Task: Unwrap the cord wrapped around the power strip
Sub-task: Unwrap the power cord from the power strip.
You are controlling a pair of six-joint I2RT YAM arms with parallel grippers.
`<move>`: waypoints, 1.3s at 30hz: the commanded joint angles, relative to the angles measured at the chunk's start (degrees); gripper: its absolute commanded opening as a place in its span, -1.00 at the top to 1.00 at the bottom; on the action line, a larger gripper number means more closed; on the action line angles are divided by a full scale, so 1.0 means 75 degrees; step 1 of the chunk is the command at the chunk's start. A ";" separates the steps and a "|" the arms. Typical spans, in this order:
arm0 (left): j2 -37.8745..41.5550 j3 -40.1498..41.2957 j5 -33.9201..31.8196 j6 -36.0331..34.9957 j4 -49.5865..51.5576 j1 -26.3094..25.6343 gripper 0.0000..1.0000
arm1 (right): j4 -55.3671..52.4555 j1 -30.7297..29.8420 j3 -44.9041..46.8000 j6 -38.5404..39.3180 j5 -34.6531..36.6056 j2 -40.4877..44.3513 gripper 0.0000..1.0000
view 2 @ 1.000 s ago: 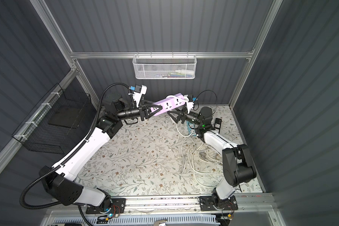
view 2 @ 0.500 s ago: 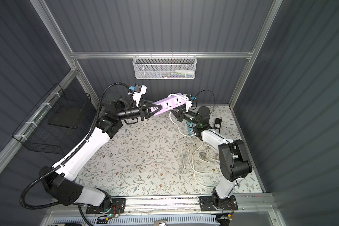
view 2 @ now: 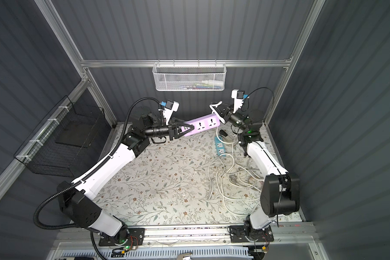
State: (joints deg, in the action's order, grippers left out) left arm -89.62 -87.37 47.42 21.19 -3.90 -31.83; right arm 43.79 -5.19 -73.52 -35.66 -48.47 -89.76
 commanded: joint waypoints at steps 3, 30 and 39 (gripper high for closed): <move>0.0100 -0.0223 -0.0837 -0.0557 0.0532 0.0091 1.00 | -0.0369 0.0693 0.0738 -0.0060 0.0075 0.1307 1.00; 0.1078 0.0233 -0.2839 -0.1199 0.0761 0.0611 1.00 | -0.5828 0.0996 0.5313 0.1104 0.2427 0.3362 1.00; 0.0667 0.0172 -0.1747 -0.0750 0.0355 0.0549 1.00 | -0.4806 0.0227 0.5533 0.0614 0.2961 0.1787 1.00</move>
State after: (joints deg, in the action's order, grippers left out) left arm -84.95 -84.62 32.05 13.89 7.57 -28.14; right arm 7.22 -2.85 -33.41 -28.56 -29.93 -74.37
